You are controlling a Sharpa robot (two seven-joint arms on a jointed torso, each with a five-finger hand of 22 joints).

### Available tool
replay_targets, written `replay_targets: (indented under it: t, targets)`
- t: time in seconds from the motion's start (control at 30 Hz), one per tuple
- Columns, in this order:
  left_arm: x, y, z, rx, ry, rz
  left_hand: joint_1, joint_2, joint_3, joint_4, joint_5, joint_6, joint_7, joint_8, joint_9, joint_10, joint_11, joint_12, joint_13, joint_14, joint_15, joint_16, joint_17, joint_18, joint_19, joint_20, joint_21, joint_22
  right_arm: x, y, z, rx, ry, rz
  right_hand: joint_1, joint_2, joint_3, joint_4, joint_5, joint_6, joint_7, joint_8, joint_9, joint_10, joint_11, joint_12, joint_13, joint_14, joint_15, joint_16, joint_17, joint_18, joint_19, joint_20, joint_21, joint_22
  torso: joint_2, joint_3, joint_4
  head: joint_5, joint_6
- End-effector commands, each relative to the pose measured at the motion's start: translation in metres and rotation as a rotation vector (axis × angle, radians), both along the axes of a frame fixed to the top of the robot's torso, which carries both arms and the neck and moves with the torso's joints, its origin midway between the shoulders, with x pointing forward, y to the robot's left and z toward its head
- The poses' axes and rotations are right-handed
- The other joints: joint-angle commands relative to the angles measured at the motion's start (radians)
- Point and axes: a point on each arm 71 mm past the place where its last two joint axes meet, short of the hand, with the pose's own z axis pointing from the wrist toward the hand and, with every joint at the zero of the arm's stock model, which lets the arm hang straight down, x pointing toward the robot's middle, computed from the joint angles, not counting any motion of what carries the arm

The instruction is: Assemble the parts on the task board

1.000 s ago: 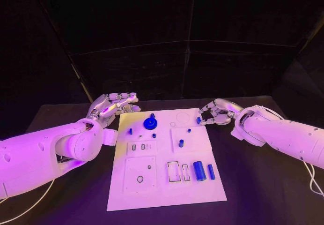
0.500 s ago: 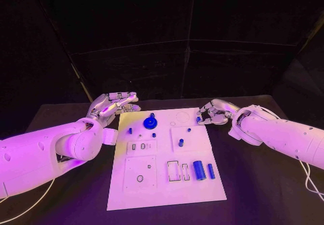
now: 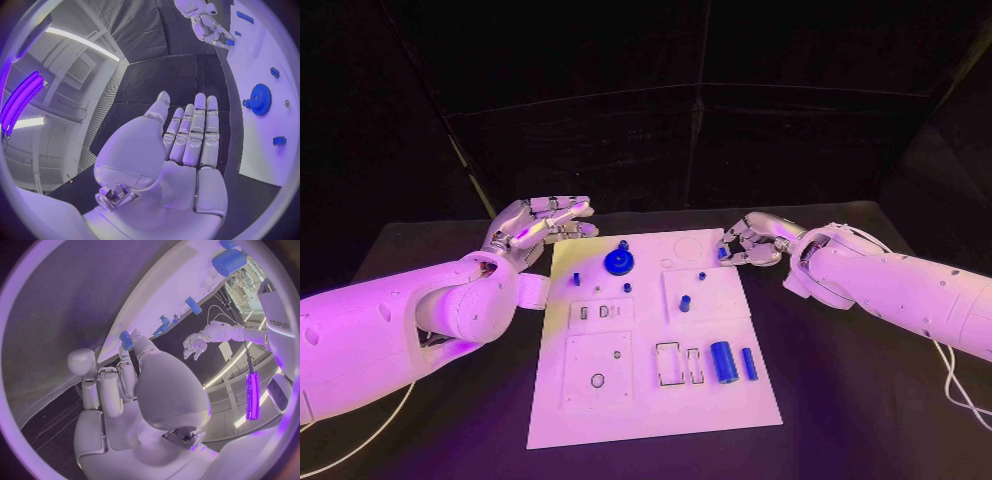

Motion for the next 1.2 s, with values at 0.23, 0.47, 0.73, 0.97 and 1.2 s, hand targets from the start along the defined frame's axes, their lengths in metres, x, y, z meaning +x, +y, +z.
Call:
replay_targets:
  t: [0.23, 0.47, 0.73, 0.97, 1.2]
  targets:
    - [-0.001, -0.001, 0.002, -0.004, -0.012, -0.014, -0.004, 0.006, 0.001, -0.006, -0.002, 0.003, 0.015, -0.005, 0.000, 0.001, 0.003, -0.005, 0.000, 0.006, 0.002, -0.006, 0.001, 0.013, 0.004, -0.001, -0.004, -0.001, 0.001, 0.002, -0.001, -0.025, 0.008, 0.004, 0.001, 0.010, 0.013, -0.003, -0.005, 0.013, -0.003, 0.007, 0.000, 0.005, -0.007, 0.009, 0.016, 0.080, -0.010, 0.005, 0.154, -0.007, 0.007, -0.006, 0.010, 0.006, 0.000, 0.0002, -0.0001, 0.001, -0.002]
    - [-0.001, -0.001, 0.002, -0.003, -0.012, -0.014, -0.004, 0.006, 0.001, -0.006, -0.002, 0.003, 0.015, -0.005, 0.000, 0.001, 0.003, -0.005, 0.000, 0.006, 0.002, -0.006, 0.001, 0.013, 0.004, -0.001, -0.004, -0.001, 0.001, 0.002, -0.001, -0.025, 0.000, 0.004, -0.003, 0.023, 0.029, -0.007, -0.003, 0.058, -0.018, 0.027, 0.004, 0.011, -0.019, 0.012, 0.022, 0.080, -0.019, 0.006, 0.155, -0.008, 0.010, -0.014, 0.012, 0.009, 0.000, 0.0007, -0.0001, -0.002, -0.004]
    - [-0.002, -0.002, 0.002, -0.003, -0.008, -0.016, -0.004, 0.006, 0.001, -0.006, -0.002, 0.003, 0.015, -0.005, 0.000, 0.001, 0.003, -0.005, 0.000, 0.006, 0.002, -0.006, 0.001, 0.013, 0.004, -0.001, -0.004, -0.001, 0.001, 0.001, 0.002, -0.006, -0.043, -0.020, 0.000, 0.044, 0.059, -0.019, -0.010, 0.114, -0.045, 0.058, 0.012, 0.019, -0.042, 0.017, 0.031, 0.082, -0.038, 0.007, 0.160, -0.009, 0.016, -0.030, 0.015, 0.018, 0.000, 0.0009, 0.0008, -0.005, -0.004]
    - [-0.002, -0.001, 0.002, -0.003, -0.008, -0.015, -0.005, 0.006, 0.001, -0.007, -0.002, 0.002, 0.016, -0.006, 0.000, 0.000, 0.004, -0.006, 0.000, 0.006, 0.002, -0.007, 0.001, 0.013, 0.004, -0.001, -0.005, -0.002, 0.000, 0.001, 0.007, 0.025, -0.095, -0.043, 0.000, 0.051, 0.072, -0.025, -0.016, 0.123, -0.051, 0.065, 0.013, 0.022, -0.047, 0.017, 0.032, 0.083, -0.044, 0.009, 0.165, -0.011, 0.020, -0.036, 0.019, 0.025, -0.001, 0.0005, -0.0001, -0.003, -0.003]
    - [-0.003, 0.002, 0.002, -0.002, -0.008, -0.010, -0.005, 0.006, 0.001, -0.007, -0.002, 0.002, 0.016, -0.006, 0.000, 0.000, 0.004, -0.006, 0.000, 0.006, 0.002, -0.007, 0.001, 0.013, 0.004, -0.001, -0.005, -0.002, -0.008, 0.011, 0.013, 0.065, -0.110, -0.037, -0.001, 0.050, 0.075, -0.027, -0.016, 0.121, -0.051, 0.065, 0.013, 0.022, -0.048, 0.016, 0.032, 0.083, -0.045, 0.010, 0.167, -0.011, 0.021, -0.038, 0.019, 0.026, -0.003, -0.0012, 0.0002, 0.003, -0.001]
